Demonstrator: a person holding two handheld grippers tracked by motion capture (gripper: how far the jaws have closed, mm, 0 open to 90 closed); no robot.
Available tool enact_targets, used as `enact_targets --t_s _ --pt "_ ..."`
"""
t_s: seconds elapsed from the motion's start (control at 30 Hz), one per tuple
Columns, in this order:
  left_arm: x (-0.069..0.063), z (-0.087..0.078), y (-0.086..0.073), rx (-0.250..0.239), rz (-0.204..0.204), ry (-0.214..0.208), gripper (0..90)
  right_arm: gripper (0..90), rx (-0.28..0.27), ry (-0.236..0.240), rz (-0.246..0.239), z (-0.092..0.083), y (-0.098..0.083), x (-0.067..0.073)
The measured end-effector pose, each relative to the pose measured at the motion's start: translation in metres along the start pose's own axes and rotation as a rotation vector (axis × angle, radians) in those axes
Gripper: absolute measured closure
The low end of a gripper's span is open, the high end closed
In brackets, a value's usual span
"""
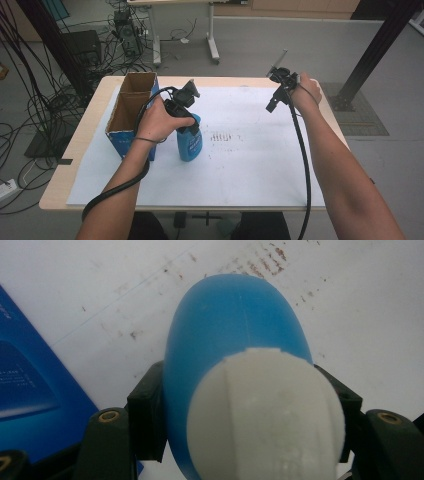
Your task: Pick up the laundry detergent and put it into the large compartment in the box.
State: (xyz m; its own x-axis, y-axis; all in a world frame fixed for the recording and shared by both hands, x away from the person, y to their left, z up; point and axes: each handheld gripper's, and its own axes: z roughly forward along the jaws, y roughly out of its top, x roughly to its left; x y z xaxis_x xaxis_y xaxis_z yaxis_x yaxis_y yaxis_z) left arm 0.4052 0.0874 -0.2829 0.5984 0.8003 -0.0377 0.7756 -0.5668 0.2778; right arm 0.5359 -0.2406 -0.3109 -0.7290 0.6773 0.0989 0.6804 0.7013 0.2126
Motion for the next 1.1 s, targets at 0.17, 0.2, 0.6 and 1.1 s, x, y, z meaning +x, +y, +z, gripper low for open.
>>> enact_targets --t_s 0.17,0.2,0.6,1.1 --pt "0.0001 0.0001 0.0002 0.001 -0.001 -0.001 37.6 8.3 0.002 -0.001 -0.006 -0.0007 0.0005 0.0002" --pt "0.0001 0.0000 0.0002 0.003 -0.001 -0.001 37.6 8.3 0.003 -0.001 -0.006 -0.0006 0.0004 0.0000" --pt "0.0000 0.0000 0.0006 0.009 0.001 0.000 37.6 8.3 -0.011 0.002 -0.007 -0.0007 -0.0011 -0.0014" --pt "-0.0002 -0.0001 0.0001 0.007 -0.002 -0.001 37.6 8.3 0.002 -0.001 -0.004 -0.0009 0.0004 0.0006"
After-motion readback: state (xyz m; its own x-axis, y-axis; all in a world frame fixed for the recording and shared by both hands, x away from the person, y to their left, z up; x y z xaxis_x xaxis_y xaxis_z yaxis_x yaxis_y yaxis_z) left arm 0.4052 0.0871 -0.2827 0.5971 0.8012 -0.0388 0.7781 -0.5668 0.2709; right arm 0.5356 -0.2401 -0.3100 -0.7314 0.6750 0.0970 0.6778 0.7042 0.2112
